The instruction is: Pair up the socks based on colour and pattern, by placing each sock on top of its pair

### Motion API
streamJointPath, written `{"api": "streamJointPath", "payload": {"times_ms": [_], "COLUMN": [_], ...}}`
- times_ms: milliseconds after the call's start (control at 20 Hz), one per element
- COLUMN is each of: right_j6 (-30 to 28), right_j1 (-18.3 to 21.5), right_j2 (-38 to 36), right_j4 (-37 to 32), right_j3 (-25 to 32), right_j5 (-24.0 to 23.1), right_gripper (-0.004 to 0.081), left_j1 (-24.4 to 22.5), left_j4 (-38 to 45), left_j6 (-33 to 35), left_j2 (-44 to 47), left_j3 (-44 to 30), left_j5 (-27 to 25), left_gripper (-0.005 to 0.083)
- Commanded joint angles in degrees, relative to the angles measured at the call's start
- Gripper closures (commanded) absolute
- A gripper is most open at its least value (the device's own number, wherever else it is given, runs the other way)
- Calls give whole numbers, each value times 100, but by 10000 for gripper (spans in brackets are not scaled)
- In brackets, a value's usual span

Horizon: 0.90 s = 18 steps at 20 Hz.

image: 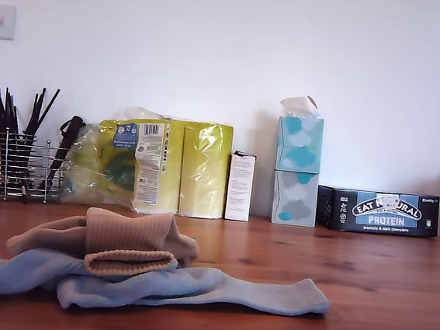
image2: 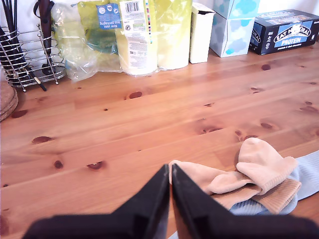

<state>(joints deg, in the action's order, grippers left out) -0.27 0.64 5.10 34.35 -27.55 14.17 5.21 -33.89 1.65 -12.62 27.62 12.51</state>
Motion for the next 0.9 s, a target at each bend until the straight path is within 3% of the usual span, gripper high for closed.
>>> {"api": "streamJointPath", "payload": {"times_ms": [0,300,450,650,850], "right_j6": [33,33,33,33,-151], "right_j1": [-24,-24,-24,-26,-31], "right_j2": [-50,-50,-50,131,872], "right_j4": [-57,-59,-70,-125,293], "right_j3": [-22,-22,-24,-120,-651], "right_j5": [15,28,59,713,1298], "right_gripper": [783,783,783,783,783], "left_j1": [4,4,4,22,293], "left_j4": [26,28,83,210,-142], "left_j6": [-17,-15,-13,407,883], "left_j2": [-13,-13,-13,-372,-1458], "left_j3": [-39,-39,-39,59,664], "left_j5": [74,83,330,1126,1622], "left_gripper": [797,797,797,797,797]}}
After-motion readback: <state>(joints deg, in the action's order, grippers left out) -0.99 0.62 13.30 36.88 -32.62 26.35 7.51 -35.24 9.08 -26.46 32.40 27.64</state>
